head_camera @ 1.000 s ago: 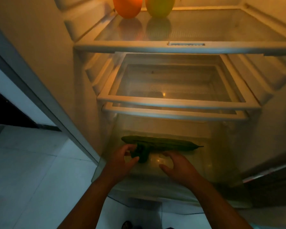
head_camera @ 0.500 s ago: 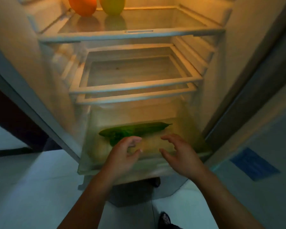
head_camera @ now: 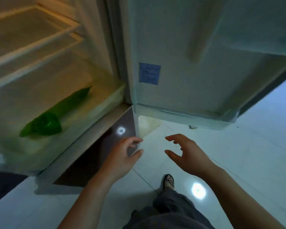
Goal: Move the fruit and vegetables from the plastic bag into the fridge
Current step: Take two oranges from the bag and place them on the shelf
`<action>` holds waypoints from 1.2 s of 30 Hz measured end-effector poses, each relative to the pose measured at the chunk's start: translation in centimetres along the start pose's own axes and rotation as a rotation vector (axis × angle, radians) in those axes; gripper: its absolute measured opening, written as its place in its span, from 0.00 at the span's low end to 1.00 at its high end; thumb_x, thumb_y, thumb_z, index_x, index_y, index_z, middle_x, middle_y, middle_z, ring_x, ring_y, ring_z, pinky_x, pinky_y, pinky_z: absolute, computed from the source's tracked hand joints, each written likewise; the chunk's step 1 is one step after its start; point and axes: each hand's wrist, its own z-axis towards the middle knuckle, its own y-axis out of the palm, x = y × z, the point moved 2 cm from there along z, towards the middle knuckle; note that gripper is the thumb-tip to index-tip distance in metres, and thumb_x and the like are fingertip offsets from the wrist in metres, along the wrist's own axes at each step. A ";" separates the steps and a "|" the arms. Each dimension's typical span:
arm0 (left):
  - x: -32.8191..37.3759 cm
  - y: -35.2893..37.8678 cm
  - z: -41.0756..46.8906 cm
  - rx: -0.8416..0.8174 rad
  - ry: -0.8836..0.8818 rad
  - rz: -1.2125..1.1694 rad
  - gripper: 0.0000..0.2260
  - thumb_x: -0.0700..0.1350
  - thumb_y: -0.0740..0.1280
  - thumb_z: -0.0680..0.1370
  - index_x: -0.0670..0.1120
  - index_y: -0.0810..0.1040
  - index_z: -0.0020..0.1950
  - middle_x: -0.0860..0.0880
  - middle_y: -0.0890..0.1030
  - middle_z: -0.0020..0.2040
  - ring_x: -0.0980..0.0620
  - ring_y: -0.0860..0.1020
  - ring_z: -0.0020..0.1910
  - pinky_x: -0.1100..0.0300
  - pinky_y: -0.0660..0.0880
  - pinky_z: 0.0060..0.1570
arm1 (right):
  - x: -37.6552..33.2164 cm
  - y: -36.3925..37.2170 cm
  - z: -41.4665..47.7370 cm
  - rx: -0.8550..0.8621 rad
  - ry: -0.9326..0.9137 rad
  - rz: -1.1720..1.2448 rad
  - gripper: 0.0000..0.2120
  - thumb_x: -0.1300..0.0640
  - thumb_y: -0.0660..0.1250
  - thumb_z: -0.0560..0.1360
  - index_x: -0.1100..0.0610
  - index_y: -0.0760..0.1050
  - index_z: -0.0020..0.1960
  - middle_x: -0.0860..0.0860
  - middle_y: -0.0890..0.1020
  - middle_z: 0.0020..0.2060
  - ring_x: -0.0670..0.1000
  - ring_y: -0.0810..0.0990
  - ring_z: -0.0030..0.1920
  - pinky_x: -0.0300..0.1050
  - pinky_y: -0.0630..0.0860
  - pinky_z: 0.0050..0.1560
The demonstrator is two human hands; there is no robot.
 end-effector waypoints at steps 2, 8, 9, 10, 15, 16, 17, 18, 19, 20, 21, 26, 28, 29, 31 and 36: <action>1.5 2.0 0.6 -0.078 0.043 0.027 0.12 0.46 0.69 0.74 0.56 0.75 0.56 0.64 0.74 0.55 0.66 0.73 0.55 0.73 0.68 0.49 | 1.9 -1.6 -2.1 0.059 0.068 0.011 0.20 0.48 0.66 0.74 0.49 0.69 0.65 0.45 0.74 0.62 0.44 0.73 0.60 0.41 0.72 0.61; 7.5 10.9 3.8 -0.263 0.185 0.129 0.12 0.44 0.69 0.74 0.56 0.76 0.55 0.60 0.75 0.55 0.65 0.73 0.53 0.78 0.67 0.45 | 8.5 -6.6 -7.9 0.193 0.218 0.064 0.19 0.48 0.66 0.74 0.48 0.70 0.64 0.43 0.74 0.61 0.41 0.72 0.58 0.35 0.68 0.57; 8.8 13.1 4.3 -0.300 0.209 0.146 0.12 0.45 0.69 0.74 0.55 0.76 0.56 0.59 0.75 0.55 0.65 0.73 0.53 0.78 0.67 0.45 | 10.0 -7.7 -9.1 0.211 0.246 0.069 0.19 0.48 0.66 0.74 0.48 0.70 0.64 0.43 0.74 0.60 0.40 0.72 0.58 0.34 0.68 0.57; 10.3 15.5 4.8 -0.343 0.232 0.160 0.12 0.45 0.69 0.74 0.55 0.76 0.56 0.59 0.75 0.55 0.65 0.73 0.52 0.79 0.66 0.45 | 11.6 -9.0 -10.4 0.229 0.277 0.071 0.19 0.48 0.66 0.74 0.48 0.70 0.64 0.42 0.74 0.60 0.40 0.71 0.57 0.34 0.67 0.57; 18.4 29.4 6.7 -0.529 0.308 0.190 0.12 0.49 0.68 0.74 0.58 0.74 0.56 0.62 0.75 0.55 0.66 0.73 0.53 0.73 0.68 0.50 | 21.0 -16.5 -17.0 0.313 0.400 0.057 0.19 0.49 0.66 0.74 0.48 0.69 0.64 0.42 0.74 0.60 0.40 0.71 0.57 0.33 0.66 0.55; 19.9 32.4 7.0 -0.566 0.312 0.193 0.11 0.50 0.68 0.74 0.59 0.74 0.56 0.62 0.75 0.56 0.65 0.73 0.54 0.70 0.69 0.51 | 23.1 -18.1 -18.4 0.326 0.420 0.047 0.19 0.49 0.66 0.74 0.48 0.69 0.64 0.42 0.73 0.60 0.40 0.71 0.57 0.33 0.66 0.55; 21.4 35.4 7.2 -0.607 0.317 0.206 0.11 0.50 0.67 0.75 0.59 0.74 0.57 0.61 0.74 0.56 0.64 0.73 0.54 0.68 0.69 0.53 | 25.1 -19.5 -19.8 0.341 0.440 0.036 0.19 0.49 0.65 0.75 0.47 0.69 0.65 0.41 0.73 0.60 0.40 0.71 0.57 0.34 0.66 0.55; 22.6 38.2 7.3 -0.649 0.327 0.226 0.12 0.51 0.67 0.75 0.59 0.73 0.57 0.61 0.74 0.57 0.64 0.73 0.55 0.66 0.69 0.53 | 27.1 -20.8 -21.1 0.358 0.465 0.026 0.19 0.48 0.65 0.75 0.47 0.69 0.65 0.41 0.73 0.60 0.40 0.71 0.58 0.34 0.66 0.55; 23.8 40.7 7.4 -0.690 0.343 0.251 0.12 0.51 0.67 0.75 0.58 0.73 0.58 0.61 0.74 0.57 0.64 0.73 0.55 0.66 0.69 0.53 | 28.9 -22.0 -22.5 0.371 0.494 0.019 0.19 0.48 0.65 0.75 0.47 0.68 0.65 0.41 0.73 0.61 0.41 0.71 0.58 0.34 0.66 0.55; 25.1 43.0 7.6 -0.724 0.363 0.280 0.13 0.51 0.66 0.75 0.58 0.73 0.59 0.60 0.74 0.58 0.63 0.73 0.55 0.66 0.69 0.54 | 30.6 -23.0 -23.7 0.376 0.524 0.015 0.19 0.48 0.65 0.75 0.48 0.68 0.65 0.41 0.73 0.61 0.42 0.71 0.59 0.34 0.66 0.55; 26.3 44.9 7.8 -0.748 0.386 0.324 0.13 0.51 0.66 0.75 0.57 0.73 0.60 0.59 0.74 0.58 0.62 0.73 0.55 0.65 0.69 0.54 | 32.0 -23.9 -24.9 0.373 0.552 0.013 0.19 0.48 0.65 0.75 0.48 0.68 0.65 0.42 0.73 0.61 0.42 0.72 0.59 0.35 0.66 0.55; 31.0 50.2 9.9 -0.778 0.434 0.461 0.15 0.54 0.65 0.75 0.58 0.71 0.62 0.60 0.73 0.59 0.61 0.72 0.55 0.65 0.69 0.55 | 37.6 -27.1 -27.6 0.349 0.628 0.072 0.19 0.46 0.64 0.75 0.46 0.68 0.65 0.39 0.71 0.61 0.40 0.71 0.59 0.35 0.68 0.57; 31.8 51.3 11.5 -0.784 0.421 0.478 0.15 0.54 0.65 0.76 0.58 0.71 0.62 0.60 0.73 0.59 0.61 0.72 0.55 0.65 0.69 0.55 | 39.4 -28.0 -26.8 0.345 0.626 0.096 0.19 0.46 0.63 0.75 0.46 0.67 0.65 0.38 0.71 0.62 0.40 0.70 0.60 0.35 0.68 0.57; 32.1 51.7 12.4 -0.784 0.417 0.487 0.15 0.53 0.65 0.76 0.58 0.71 0.62 0.59 0.73 0.59 0.61 0.72 0.55 0.65 0.69 0.55 | 40.3 -28.5 -26.0 0.343 0.616 0.104 0.19 0.46 0.63 0.76 0.46 0.67 0.65 0.38 0.71 0.62 0.40 0.70 0.60 0.35 0.67 0.56; 32.5 52.2 14.5 -0.776 0.403 0.501 0.15 0.53 0.65 0.76 0.57 0.71 0.62 0.59 0.73 0.58 0.60 0.72 0.55 0.65 0.69 0.54 | 41.8 -29.5 -23.8 0.318 0.587 0.106 0.19 0.47 0.63 0.76 0.46 0.67 0.66 0.38 0.71 0.61 0.39 0.70 0.60 0.33 0.65 0.54; 31.7 52.0 21.2 -0.697 0.318 0.499 0.15 0.53 0.65 0.76 0.58 0.70 0.62 0.60 0.72 0.58 0.60 0.72 0.56 0.66 0.69 0.52 | 45.5 -32.9 -17.1 0.184 0.474 0.076 0.20 0.46 0.62 0.76 0.46 0.66 0.67 0.39 0.70 0.62 0.39 0.69 0.60 0.29 0.63 0.53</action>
